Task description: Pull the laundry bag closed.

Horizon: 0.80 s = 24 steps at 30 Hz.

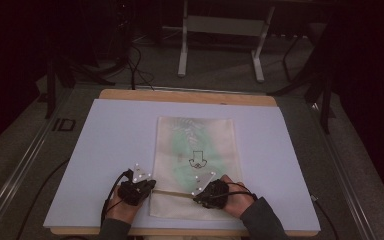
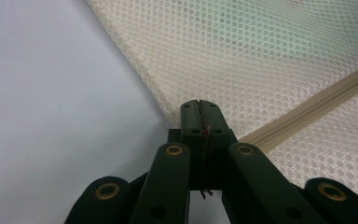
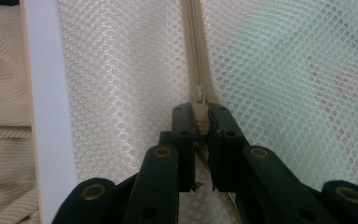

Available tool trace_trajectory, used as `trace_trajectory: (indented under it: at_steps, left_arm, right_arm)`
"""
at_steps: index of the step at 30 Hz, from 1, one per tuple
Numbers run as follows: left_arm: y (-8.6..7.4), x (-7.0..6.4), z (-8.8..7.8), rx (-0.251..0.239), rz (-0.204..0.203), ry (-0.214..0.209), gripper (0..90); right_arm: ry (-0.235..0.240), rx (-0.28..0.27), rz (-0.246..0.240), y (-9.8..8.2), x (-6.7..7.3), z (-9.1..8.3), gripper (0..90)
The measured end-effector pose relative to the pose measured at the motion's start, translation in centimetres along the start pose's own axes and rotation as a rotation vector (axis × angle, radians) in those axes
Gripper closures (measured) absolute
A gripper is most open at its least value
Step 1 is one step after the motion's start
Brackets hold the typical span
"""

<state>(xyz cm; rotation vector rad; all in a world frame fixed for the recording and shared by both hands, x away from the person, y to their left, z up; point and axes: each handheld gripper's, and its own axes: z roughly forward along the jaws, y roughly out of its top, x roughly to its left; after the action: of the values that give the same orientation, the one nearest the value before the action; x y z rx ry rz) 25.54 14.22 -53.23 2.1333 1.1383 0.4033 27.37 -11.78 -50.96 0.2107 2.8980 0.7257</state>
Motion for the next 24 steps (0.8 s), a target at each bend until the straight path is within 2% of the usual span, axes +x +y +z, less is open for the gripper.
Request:
trace_trajectory:
  at_steps: [24]
  left_arm:
    - [-0.01, -0.01, 0.0, -0.001, -0.001, 0.0, 89.3]
  right_arm:
    - [0.0, 0.01, 0.006, -0.91, -0.14, -0.68, 82.2]
